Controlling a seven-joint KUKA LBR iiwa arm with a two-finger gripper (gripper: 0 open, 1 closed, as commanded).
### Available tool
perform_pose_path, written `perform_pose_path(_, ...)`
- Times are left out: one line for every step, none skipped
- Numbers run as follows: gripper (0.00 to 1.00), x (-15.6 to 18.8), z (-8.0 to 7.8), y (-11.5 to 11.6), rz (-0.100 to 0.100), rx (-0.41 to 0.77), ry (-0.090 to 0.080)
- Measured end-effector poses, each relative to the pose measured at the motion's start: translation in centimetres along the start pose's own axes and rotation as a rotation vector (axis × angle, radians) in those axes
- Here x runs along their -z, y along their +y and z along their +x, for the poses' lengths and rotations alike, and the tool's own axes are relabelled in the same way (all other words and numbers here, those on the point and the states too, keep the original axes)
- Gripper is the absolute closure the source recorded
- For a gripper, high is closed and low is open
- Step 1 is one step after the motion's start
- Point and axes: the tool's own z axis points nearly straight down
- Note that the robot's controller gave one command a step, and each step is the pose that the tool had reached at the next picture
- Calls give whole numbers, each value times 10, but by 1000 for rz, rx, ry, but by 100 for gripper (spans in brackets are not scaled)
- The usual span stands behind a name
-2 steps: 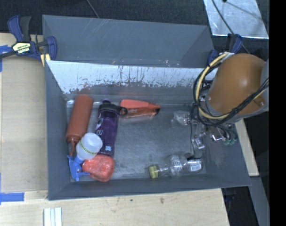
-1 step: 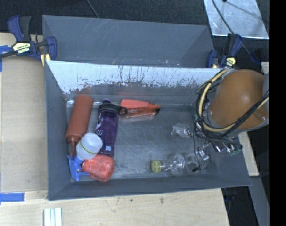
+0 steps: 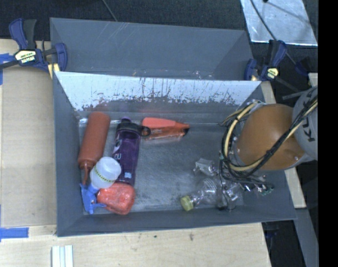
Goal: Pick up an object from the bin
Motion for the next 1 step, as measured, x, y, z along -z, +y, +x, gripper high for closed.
perform_pose_path(100,2,-4,11,-2,25,5)
